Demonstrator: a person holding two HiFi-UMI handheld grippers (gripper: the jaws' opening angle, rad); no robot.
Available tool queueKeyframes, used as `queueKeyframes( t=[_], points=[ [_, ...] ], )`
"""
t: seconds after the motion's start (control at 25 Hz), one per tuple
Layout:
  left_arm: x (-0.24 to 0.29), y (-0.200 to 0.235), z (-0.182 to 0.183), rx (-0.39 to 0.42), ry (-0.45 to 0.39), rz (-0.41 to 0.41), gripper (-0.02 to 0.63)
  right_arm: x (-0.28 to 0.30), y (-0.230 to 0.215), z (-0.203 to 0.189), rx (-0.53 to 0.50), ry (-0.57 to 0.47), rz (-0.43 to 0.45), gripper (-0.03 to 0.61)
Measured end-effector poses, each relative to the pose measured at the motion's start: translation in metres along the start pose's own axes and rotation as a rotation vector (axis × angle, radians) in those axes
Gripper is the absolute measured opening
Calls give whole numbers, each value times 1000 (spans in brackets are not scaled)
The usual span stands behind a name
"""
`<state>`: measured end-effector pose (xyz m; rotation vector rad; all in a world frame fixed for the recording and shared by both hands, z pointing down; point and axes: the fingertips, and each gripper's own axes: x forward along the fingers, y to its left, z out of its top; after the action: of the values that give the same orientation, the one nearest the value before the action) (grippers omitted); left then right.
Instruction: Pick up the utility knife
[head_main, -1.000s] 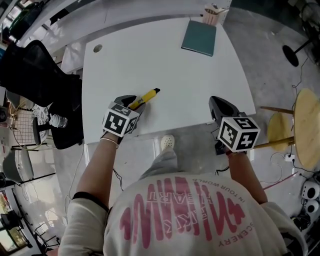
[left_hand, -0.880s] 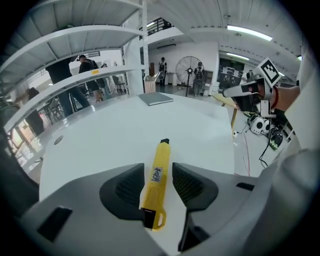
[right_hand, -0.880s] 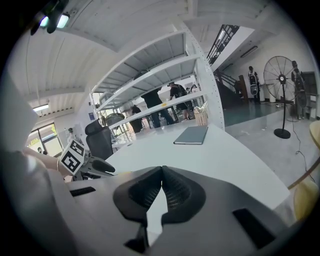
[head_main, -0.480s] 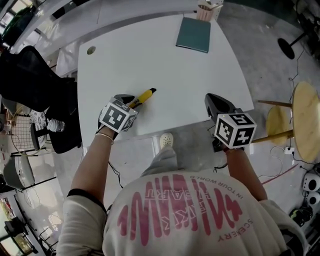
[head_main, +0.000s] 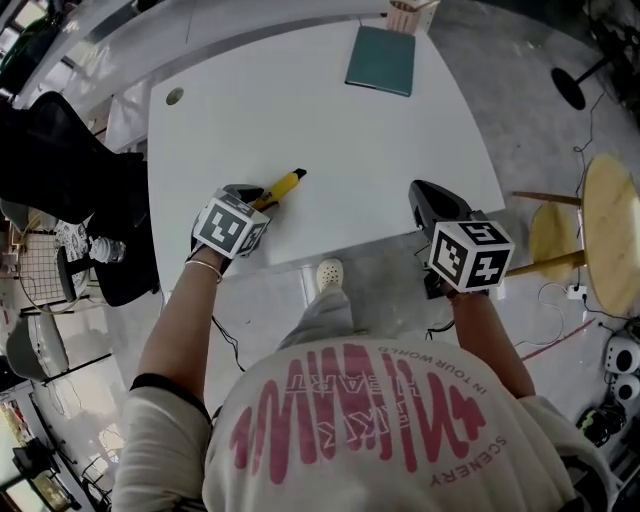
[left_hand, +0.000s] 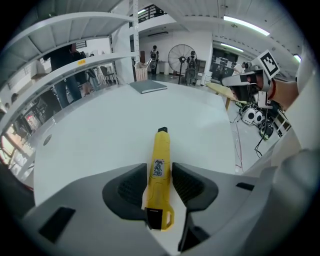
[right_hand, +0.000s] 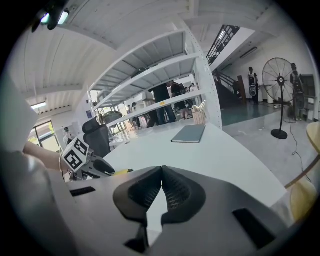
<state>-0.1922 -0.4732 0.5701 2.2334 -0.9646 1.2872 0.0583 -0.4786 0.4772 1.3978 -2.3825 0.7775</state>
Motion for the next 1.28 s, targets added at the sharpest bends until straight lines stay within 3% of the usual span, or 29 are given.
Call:
queueKeyframes(
  t=[0.32,1.28],
  points=[
    [3,-3,-4,-60,-46,-27,164,-5,-1,-5,0,2,-2,15],
    [1,-3,-4,-82,-56,-4,146,-4,1,-6,4,-2,0,15]
  ],
)
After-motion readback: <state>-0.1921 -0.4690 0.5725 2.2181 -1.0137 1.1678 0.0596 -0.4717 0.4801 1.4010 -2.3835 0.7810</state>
